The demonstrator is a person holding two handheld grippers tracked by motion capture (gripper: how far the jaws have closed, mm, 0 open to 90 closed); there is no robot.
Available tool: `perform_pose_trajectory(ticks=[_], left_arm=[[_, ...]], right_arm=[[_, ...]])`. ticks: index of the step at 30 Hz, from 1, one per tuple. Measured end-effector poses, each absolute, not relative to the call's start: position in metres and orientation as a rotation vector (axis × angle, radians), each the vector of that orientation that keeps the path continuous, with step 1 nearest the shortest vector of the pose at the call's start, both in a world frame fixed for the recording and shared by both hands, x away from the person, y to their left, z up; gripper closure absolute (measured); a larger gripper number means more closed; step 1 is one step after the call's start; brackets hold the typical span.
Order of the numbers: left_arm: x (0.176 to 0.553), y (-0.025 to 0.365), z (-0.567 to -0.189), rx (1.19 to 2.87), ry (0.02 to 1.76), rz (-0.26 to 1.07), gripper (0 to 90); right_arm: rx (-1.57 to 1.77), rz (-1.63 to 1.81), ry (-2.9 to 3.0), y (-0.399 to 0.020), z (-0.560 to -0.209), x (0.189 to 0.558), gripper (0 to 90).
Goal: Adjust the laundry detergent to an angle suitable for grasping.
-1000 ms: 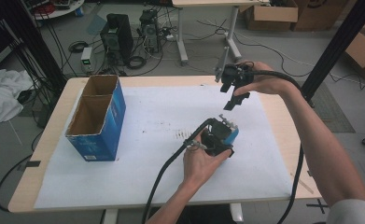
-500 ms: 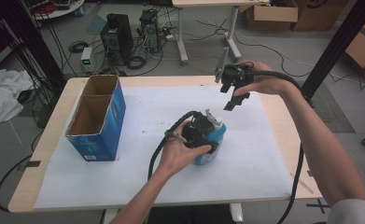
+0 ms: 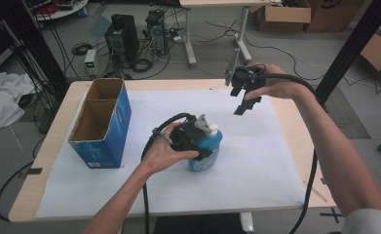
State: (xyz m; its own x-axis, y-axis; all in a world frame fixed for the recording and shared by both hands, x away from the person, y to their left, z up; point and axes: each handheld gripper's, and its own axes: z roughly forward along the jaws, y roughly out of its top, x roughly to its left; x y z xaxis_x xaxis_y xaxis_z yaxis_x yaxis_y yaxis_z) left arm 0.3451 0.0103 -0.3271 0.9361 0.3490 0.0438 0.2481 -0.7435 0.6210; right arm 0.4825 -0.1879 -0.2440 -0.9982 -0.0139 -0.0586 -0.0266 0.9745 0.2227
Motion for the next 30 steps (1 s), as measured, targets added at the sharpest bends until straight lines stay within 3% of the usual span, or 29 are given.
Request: perform_pose_trajectory(ticks=[10,30], left_arm=[[0.351,0.034,-0.331,2.451,0.29,0.104,44.4],[0.362,0.05,-0.34,2.465,0.153,0.025,43.9]], right_arm=[[-0.035,0.339,3.066,-0.184,-0.244,0.481,21.0],[-0.042,0.328,3.068,-0.182,-0.246,0.48,20.9]])
